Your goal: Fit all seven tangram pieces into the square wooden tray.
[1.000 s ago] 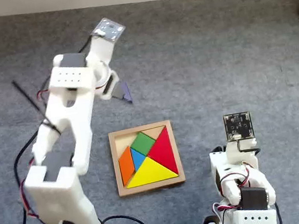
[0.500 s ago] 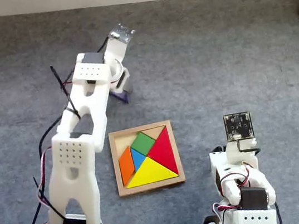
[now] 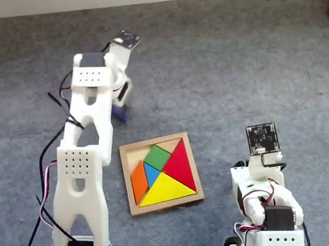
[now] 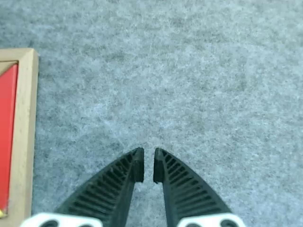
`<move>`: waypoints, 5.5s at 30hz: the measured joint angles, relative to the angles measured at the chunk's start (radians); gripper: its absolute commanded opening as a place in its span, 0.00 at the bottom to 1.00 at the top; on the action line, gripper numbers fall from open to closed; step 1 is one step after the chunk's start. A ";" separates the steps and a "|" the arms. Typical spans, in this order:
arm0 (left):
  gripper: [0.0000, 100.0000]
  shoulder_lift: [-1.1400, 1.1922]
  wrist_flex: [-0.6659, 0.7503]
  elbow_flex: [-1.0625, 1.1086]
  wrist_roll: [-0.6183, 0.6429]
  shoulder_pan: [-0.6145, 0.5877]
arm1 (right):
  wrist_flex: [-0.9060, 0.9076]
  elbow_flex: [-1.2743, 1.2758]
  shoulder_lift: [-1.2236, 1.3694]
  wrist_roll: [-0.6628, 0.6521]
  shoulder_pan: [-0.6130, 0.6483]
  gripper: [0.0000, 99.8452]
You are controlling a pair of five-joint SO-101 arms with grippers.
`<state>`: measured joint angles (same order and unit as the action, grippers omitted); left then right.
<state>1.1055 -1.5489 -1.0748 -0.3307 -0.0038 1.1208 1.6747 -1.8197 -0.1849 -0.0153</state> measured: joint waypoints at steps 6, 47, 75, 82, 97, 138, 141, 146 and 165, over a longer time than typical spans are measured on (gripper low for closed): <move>0.14 0.002 -0.124 -0.008 -0.023 -0.037 | 0.000 0.000 0.000 0.000 0.000 0.05; 0.26 -0.919 0.049 0.947 -0.845 -0.227 | 0.000 0.000 0.000 0.000 0.000 0.05; 0.25 -0.655 0.462 1.200 -0.884 -0.198 | 0.000 0.000 0.000 0.000 0.000 0.05; 0.21 -0.644 0.460 1.192 -0.870 -0.199 | 0.000 0.000 0.000 0.000 0.000 0.05; 0.13 -0.729 0.129 1.165 -0.884 -0.196 | 0.000 0.000 0.000 0.000 0.000 0.05; 0.26 -1.122 0.304 1.316 -0.620 -0.180 | 0.000 0.000 0.000 0.000 0.000 0.05; 0.26 -1.025 0.278 1.221 -0.620 -0.180 | 0.000 0.000 0.000 0.000 0.000 0.05; 0.26 -0.875 0.270 1.102 -0.621 -0.180 | 0.000 0.000 0.000 0.000 0.000 0.05; 0.21 -0.477 0.241 0.799 -0.621 -0.161 | 0.000 0.000 0.000 0.000 0.000 0.05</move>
<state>0.6283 -1.3080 -0.2754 -0.9521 -0.1649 1.1208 1.6747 -1.8197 -0.1849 -0.0153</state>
